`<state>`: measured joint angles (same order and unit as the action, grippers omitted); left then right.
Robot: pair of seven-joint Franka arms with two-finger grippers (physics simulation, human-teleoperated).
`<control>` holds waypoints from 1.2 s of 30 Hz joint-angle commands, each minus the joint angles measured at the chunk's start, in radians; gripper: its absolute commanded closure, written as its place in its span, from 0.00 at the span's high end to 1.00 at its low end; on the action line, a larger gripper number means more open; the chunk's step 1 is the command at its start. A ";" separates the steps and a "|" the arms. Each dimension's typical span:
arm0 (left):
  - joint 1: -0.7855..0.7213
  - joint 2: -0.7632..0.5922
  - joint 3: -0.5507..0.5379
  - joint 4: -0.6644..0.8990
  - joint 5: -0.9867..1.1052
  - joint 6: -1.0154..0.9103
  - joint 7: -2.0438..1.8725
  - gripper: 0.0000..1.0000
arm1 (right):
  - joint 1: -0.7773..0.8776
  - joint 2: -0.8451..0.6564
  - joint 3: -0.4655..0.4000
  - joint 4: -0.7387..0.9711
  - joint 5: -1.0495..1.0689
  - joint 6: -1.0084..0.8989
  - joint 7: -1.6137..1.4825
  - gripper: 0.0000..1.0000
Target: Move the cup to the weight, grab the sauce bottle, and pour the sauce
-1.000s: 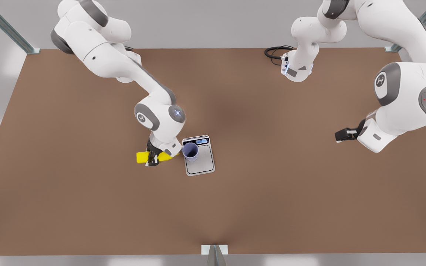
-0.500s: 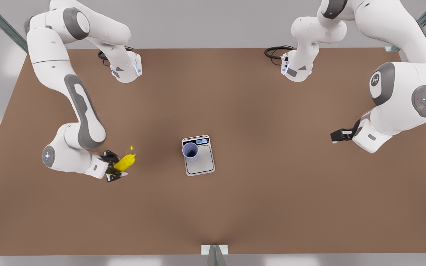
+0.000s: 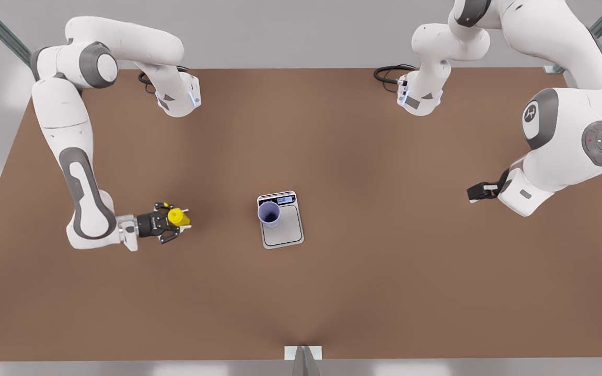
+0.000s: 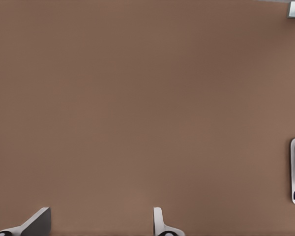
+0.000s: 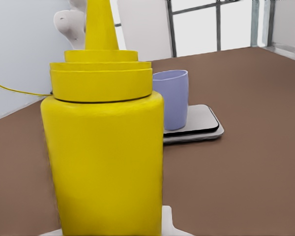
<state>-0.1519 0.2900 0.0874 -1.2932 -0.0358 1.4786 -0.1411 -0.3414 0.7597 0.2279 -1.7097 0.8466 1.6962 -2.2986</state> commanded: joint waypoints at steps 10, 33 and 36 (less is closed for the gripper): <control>0.000 0.003 0.002 0.003 -0.009 -0.001 -0.003 1.00 | -0.016 0.079 -0.001 0.001 0.092 0.020 -0.211 0.50; -0.014 -0.006 0.000 0.005 -0.015 -0.004 -0.046 1.00 | -0.018 0.106 -0.001 0.007 0.101 0.025 -0.209 0.69; -0.014 -0.008 0.000 0.005 -0.015 -0.008 -0.049 1.00 | -0.018 0.106 -0.001 0.007 0.101 0.022 -0.209 0.69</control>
<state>-0.1654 0.2809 0.0880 -1.2886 -0.0512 1.4711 -0.1903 -0.3590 0.8652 0.2270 -1.7027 0.9474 1.7181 -2.5081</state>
